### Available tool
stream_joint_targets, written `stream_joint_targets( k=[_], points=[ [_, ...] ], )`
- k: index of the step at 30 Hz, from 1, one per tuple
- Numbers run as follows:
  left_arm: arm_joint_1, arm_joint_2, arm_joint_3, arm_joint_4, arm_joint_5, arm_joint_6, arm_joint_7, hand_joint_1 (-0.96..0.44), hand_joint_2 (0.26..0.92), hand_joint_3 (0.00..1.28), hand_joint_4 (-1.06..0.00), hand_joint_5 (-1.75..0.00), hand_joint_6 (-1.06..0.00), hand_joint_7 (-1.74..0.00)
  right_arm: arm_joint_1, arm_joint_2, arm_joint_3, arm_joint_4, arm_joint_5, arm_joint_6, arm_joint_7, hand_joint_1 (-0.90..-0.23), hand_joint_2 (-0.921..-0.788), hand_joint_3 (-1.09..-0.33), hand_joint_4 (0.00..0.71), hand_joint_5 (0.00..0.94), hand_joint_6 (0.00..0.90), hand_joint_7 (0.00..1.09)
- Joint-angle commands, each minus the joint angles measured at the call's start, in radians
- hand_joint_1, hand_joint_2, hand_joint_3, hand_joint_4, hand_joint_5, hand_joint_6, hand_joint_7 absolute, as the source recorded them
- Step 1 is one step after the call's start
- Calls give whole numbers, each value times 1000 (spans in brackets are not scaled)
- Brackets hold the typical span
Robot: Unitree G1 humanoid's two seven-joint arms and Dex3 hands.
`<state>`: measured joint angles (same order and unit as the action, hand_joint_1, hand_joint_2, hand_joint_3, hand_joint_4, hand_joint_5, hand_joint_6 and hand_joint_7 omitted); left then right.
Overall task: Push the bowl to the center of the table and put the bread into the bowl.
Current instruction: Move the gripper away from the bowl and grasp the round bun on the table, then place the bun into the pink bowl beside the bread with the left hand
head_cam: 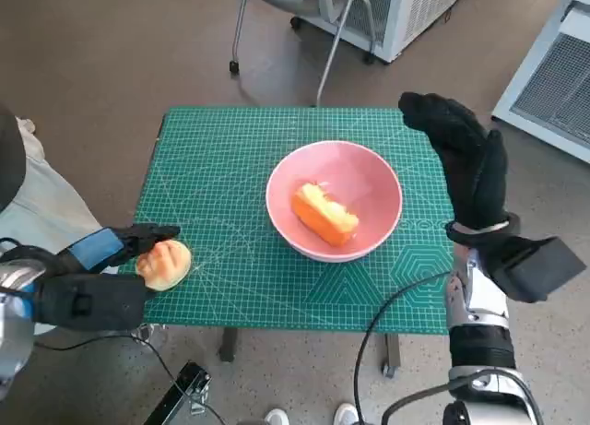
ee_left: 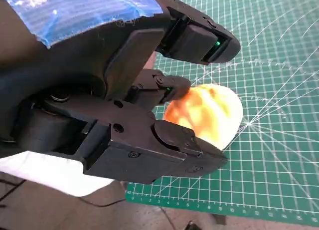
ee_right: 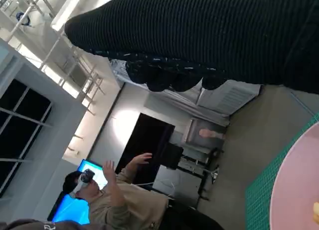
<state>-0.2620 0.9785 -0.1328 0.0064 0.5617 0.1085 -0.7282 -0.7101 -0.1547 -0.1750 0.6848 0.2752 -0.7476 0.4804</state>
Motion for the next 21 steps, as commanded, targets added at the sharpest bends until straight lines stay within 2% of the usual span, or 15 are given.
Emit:
stream_joint_targets(
  k=[1,7,11,13,15,16,17,18,19,21],
  points=[
    [-21,-30,-55,57,36,1,4,141,856,13,-268,0,-382,-1,6,-8,-5,20,-7,-4,-3,-381,-826,-755,476,27,140,907],
    [-47,-60,-111,165,71,-64,68,110,855,13,-298,-13,-415,-15,3,-10,-9,26,-8,-9,-1,-383,-824,-757,476,29,141,906],
    [-66,-70,-148,248,118,-139,165,88,878,25,-365,-30,-508,-50,3,-9,-10,26,-4,-5,2,-386,-827,-750,477,30,142,907],
    [-76,-71,-162,289,142,-184,223,88,895,34,-419,-36,-592,-77,5,-8,-10,24,-3,-4,3,-386,-830,-745,479,32,146,908],
    [-88,-70,-174,331,162,-231,281,90,907,50,-517,-76,-681,-118,7,-8,-10,22,-3,-5,4,-385,-831,-742,480,33,148,909],
    [-93,-70,-177,348,168,-251,304,58,912,106,-482,-556,-643,-520,8,-8,-10,21,-3,-6,5,-385,-832,-740,480,33,149,909],
    [-99,-69,-179,365,173,-274,329,47,914,134,-461,-736,-620,-673,9,-8,-10,20,-3,-6,6,-385,-832,-739,480,33,149,909],
    [-104,-67,-180,378,177,-292,348,31,916,154,-463,-1012,-609,-828,10,-7,-10,19,-3,-7,6,-385,-833,-738,480,34,150,908],
    [-109,-62,-176,384,173,-314,365,20,918,164,-467,-1184,-606,-922,12,-7,-10,16,-3,-5,5,-385,-834,-736,481,34,151,908],
    [-118,-52,-163,386,160,-345,381,12,919,148,-501,-1323,-636,-954,16,-7,-10,12,-3,-5,4,-385,-835,-734,481,35,152,907]
  ],
)
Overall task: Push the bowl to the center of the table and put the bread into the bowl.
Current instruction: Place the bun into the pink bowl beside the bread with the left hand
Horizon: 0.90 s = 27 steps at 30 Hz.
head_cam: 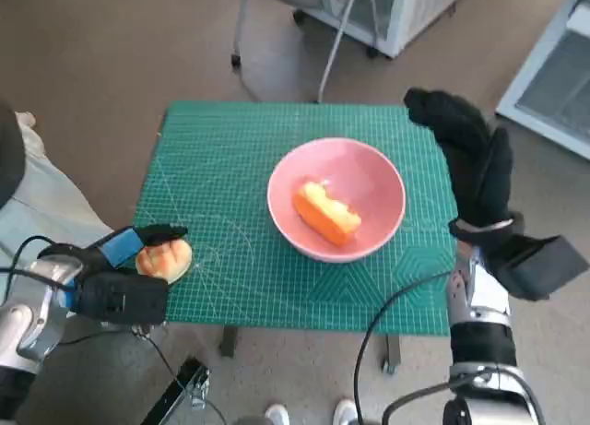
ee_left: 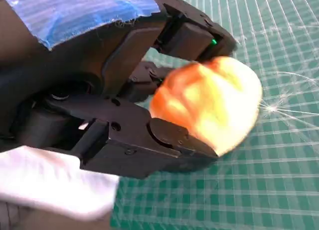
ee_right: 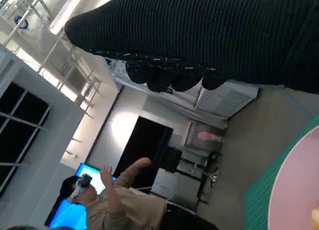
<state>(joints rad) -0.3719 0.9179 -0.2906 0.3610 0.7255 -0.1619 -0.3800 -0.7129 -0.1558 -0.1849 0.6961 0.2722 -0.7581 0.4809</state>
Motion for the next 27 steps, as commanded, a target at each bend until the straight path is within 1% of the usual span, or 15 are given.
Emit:
stream_joint_targets(
  k=[1,4,9,12,13,14,17,22,27],
  points=[
    [-12,12,1,30,-11,-85,36,8,916,139,-519,-1360,-660,-961,20,-6,0,0,0,5,3,-385,-835,-733,481,35,152,906],
    [-26,20,47,-8,-63,-92,19,4,910,118,-554,-1370,-701,-980,21,-8,-2,-1,1,5,5,-383,-836,-732,480,36,154,903],
    [-46,19,130,-81,-138,-86,24,3,903,106,-591,-1301,-712,-1048,21,-8,-4,2,-1,4,1,-385,-836,-731,480,37,156,899],
    [-89,10,188,-143,-181,-82,43,3,903,97,-590,-1268,-731,-1065,18,-9,-6,6,-1,8,-1,-382,-835,-734,481,38,157,896],
    [-95,8,198,-153,-187,-81,44,3,904,91,-590,-1254,-740,-1069,17,-9,-7,6,0,9,0,-382,-834,-736,481,38,158,895],
    [-108,3,209,-170,-193,-75,44,3,907,108,-561,-1275,-718,-1101,17,-8,-7,6,0,10,-1,-381,-834,-737,482,38,158,894],
    [-150,-16,235,-227,-209,-50,41,3,904,103,-564,-1258,-741,-1090,17,-6,-5,4,-5,10,-3,-379,-830,-744,483,40,159,893],
    [-274,-76,226,-314,-183,-7,52,3,901,94,-567,-1275,-768,-1041,15,-3,1,1,-13,4,-6,-380,-822,-756,484,42,163,890],
    [-397,-156,167,-325,-141,20,48,3,899,92,-557,-1289,-794,-1006,15,-3,5,-9,-17,6,-8,-381,-819,-760,484,43,165,887]
  ],
)
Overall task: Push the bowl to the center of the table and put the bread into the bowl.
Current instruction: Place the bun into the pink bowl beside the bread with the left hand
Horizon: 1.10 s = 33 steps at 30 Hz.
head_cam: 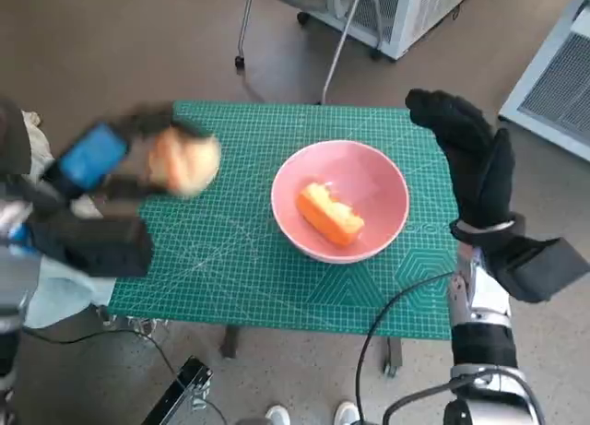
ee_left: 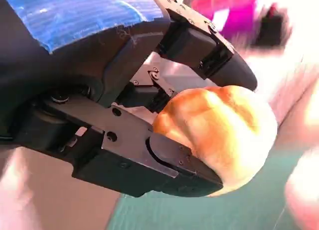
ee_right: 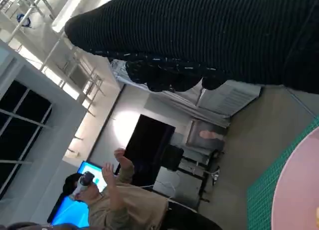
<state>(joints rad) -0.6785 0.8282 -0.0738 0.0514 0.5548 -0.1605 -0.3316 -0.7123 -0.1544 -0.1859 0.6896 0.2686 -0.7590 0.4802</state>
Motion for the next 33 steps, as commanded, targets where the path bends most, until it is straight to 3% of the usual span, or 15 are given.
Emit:
stream_joint_targets(
  k=[1,6,16,28,30,32,33],
  points=[
    [-109,-80,-61,-12,36,19,-1,3,897,91,-558,-1286,-801,-1001,15,-5,7,-4,-14,6,-8,-381,-818,-761,484,43,166,886],
    [-208,-168,-134,93,58,-46,33,3,896,79,-576,-1261,-819,-983,12,-4,8,1,-16,-2,-8,-382,-818,-762,484,45,166,885],
    [-368,-327,-277,365,138,-156,111,1,920,71,-575,-1213,-732,-1131,11,-3,10,7,-16,-13,-11,-387,-827,-752,484,48,161,881],
    [-456,-446,-384,615,205,-203,160,0,920,99,-525,-1317,-715,-1095,26,-11,7,-8,-13,-14,-19,-394,-838,-730,481,50,162,878],
    [-460,-464,-388,648,192,-195,144,0,921,121,-517,-1339,-672,-1126,28,-12,5,-10,-13,-14,-22,-393,-839,-728,481,50,162,877],
    [-459,-482,-389,670,178,-164,110,-1,921,192,-482,-1388,-547,-1239,32,-13,4,-12,-16,-14,-27,-392,-840,-726,481,51,163,875],
    [-458,-491,-390,677,173,-147,92,-12,914,195,-434,-1226,-479,-1147,33,-14,3,-13,-17,-15,-30,-392,-840,-726,481,51,163,875]
  ],
)
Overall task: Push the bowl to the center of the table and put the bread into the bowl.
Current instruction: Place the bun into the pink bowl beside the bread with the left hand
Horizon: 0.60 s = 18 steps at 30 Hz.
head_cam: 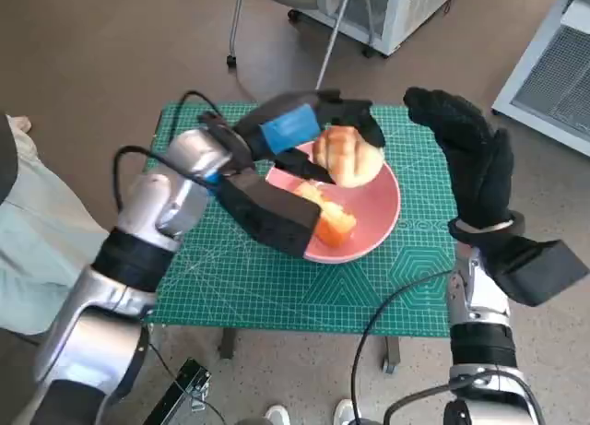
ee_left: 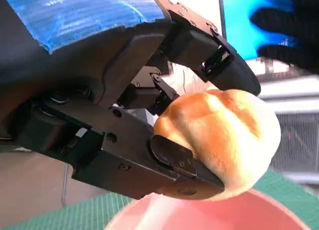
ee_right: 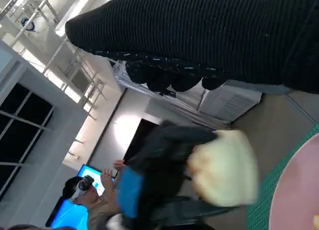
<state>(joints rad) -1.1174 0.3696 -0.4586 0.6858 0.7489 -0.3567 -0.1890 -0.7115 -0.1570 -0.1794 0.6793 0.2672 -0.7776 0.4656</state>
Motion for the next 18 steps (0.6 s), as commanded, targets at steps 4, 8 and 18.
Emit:
stream_joint_targets(
  k=[4,8,18],
  points=[
    [8,-46,-23,18,-2,161,-143,-81,919,141,-295,-308,-328,-463,37,-14,-4,-6,-23,-1,-29,-390,-841,-725,481,52,166,871],
    [19,-44,-50,-6,22,223,-203,-135,921,121,-161,-64,-266,-236,37,-16,-4,-9,-30,2,-42,-384,-829,-747,480,52,169,864],
    [43,-29,-57,9,6,210,-220,-203,921,100,-55,-2,-247,-124,40,-16,-1,-28,-53,15,-76,-390,-821,-762,480,53,177,860]
  ],
)
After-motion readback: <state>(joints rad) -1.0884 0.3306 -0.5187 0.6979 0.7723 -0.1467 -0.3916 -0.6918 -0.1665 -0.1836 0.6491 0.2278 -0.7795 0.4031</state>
